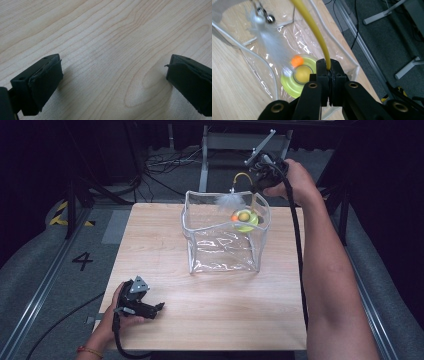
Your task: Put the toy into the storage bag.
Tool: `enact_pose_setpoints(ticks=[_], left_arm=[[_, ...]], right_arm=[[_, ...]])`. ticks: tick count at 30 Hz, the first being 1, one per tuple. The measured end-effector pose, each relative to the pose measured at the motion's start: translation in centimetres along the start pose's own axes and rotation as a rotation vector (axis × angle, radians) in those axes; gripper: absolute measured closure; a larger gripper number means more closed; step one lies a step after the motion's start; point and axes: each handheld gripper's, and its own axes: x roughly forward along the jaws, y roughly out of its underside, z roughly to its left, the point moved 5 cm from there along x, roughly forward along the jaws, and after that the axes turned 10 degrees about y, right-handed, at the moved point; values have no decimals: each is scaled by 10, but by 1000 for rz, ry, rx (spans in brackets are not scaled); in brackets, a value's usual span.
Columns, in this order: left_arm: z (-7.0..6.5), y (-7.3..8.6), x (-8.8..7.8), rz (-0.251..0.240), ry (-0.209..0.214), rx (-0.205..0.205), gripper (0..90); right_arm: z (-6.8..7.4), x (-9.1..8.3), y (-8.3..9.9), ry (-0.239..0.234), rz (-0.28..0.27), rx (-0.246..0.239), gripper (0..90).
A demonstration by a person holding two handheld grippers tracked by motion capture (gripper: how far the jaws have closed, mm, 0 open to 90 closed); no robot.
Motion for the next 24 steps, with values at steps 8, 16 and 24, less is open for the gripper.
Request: enact_pose_setpoints(ticks=[8, 16, 24], left_arm=[[0, 0, 0, 1, 1, 3, 8], [0, 0, 0, -2, -2, 1, 8], [0, 0, 0, -3, -5, 2, 8]], right_arm=[[16, 25, 17, -47, 36, -22, 880], [34, 45, 33, -81, 47, -26, 882], [47, 57, 42, -100, 76, -40, 882]])
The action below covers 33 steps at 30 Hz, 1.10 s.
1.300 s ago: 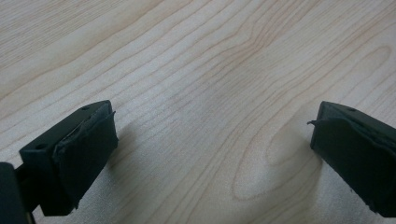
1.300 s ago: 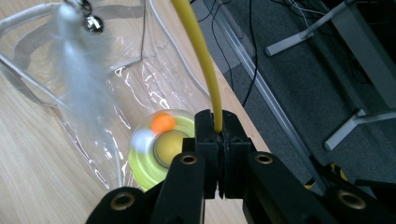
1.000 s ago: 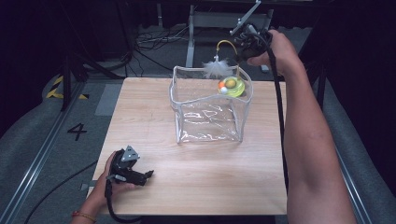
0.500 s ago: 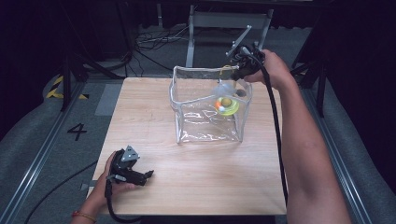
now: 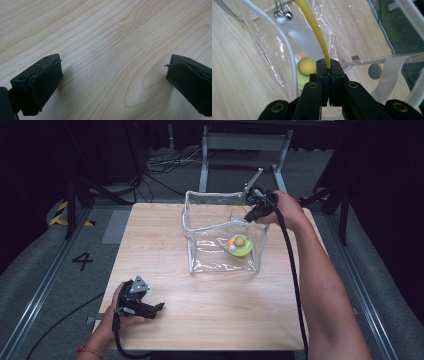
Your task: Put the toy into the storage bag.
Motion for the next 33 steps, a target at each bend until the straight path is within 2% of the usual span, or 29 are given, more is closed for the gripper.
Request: enact_pose_setpoints(ticks=[5, 8, 11, 13, 21, 27, 33], left_arm=[[0, 0, 0, -2, -2, 0, 8], [0, 0, 0, -2, -1, -1, 9], [0, 0, 0, -2, -2, 0, 9], [0, 0, 0, -2, -1, 0, 8], [0, 0, 0, -2, -2, 0, 9], [0, 0, 0, -2, -1, -1, 8], [0, 0, 0, -2, -1, 0, 8]], right_arm=[[6, 7, 4, -17, 30, -13, 880], [8, 8, 5, -29, 33, -17, 878], [6, 7, 6, -20, 28, -4, 874], [5, 4, 7, -32, 9, 8, 875], [4, -2, 7, -19, -9, 15, 840], [2, -10, 7, 5, -43, 19, 805], [2, -25, 9, 34, -96, 56, 748]])
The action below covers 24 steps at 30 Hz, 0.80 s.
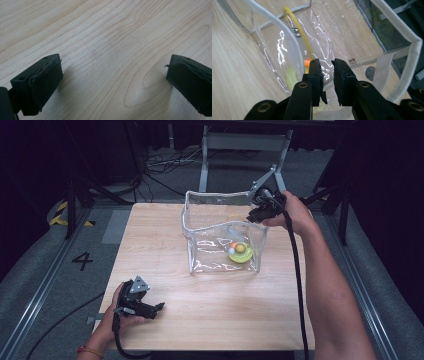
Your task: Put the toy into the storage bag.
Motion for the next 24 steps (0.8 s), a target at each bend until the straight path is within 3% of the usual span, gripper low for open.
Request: enact_pose_setpoints(ticks=[8, 17, 24], left_arm=[[0, 0, 0, 0, 0, 0, 8], [0, 0, 0, 3, 0, -2, 8], [0, 0, 0, 3, 0, -2, 8]], right_arm=[[-4, -18, 8, 37, -47, 28, 692], [-6, -34, 23, 118, -95, 61, 522], [-5, -44, 35, 156, -127, 76, 493]])
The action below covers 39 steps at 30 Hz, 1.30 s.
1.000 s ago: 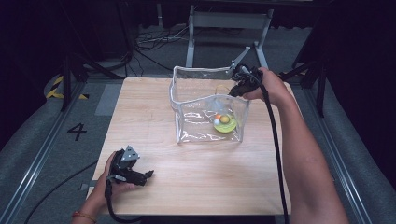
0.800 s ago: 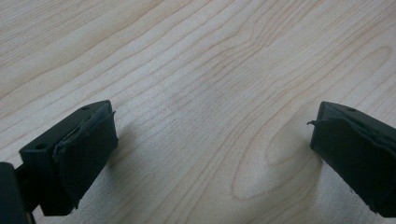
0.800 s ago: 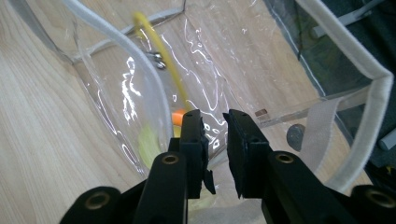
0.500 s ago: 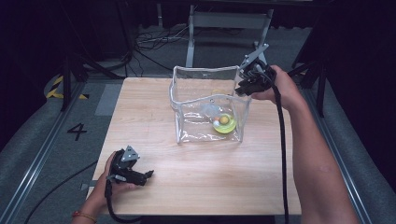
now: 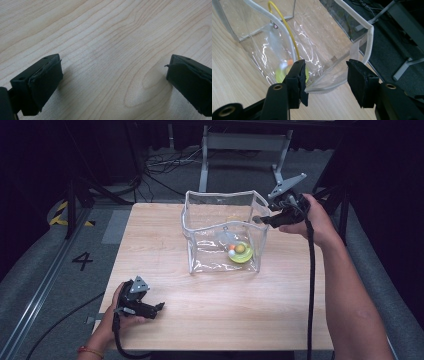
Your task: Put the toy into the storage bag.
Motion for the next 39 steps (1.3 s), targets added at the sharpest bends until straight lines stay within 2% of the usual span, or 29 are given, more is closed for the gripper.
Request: enact_pose_setpoints(ticks=[2, 7, 14, 18, 20, 23, 26, 29, 30, 32, 39], left_arm=[[0, 0, 0, 2, 1, -4, 7], [0, 0, 0, 2, 1, -4, 7], [0, 0, 0, 1, 0, -6, 7], [0, 0, 0, 1, 0, -6, 7], [0, 0, 1, -3, -4, -4, 7], [0, 0, 1, -3, -4, -3, 7], [0, 0, 1, -3, -4, -3, 7], [0, 0, 0, -2, -4, -2, 7], [0, 0, 1, -2, -3, -4, 7], [0, 0, 0, -2, -4, -2, 7], [0, 0, 1, -4, -4, -4, 7]], right_arm=[[-2, -6, 6, 16, -17, 22, 454], [-2, -11, 15, 38, -20, 27, 404], [-3, -21, 34, 57, -55, 48, 344], [-2, -22, 49, 56, -55, 63, 304], [-2, -21, 57, 77, -48, 62, 295], [0, -20, 69, 79, -39, 65, 280], [4, -20, 85, 91, -34, 67, 262], [7, -19, 93, 87, -25, 68, 252], [11, -18, 101, 98, -16, 61, 246], [12, -17, 105, 97, -8, 62, 246], [29, -10, 134, 96, 11, 54, 215]])
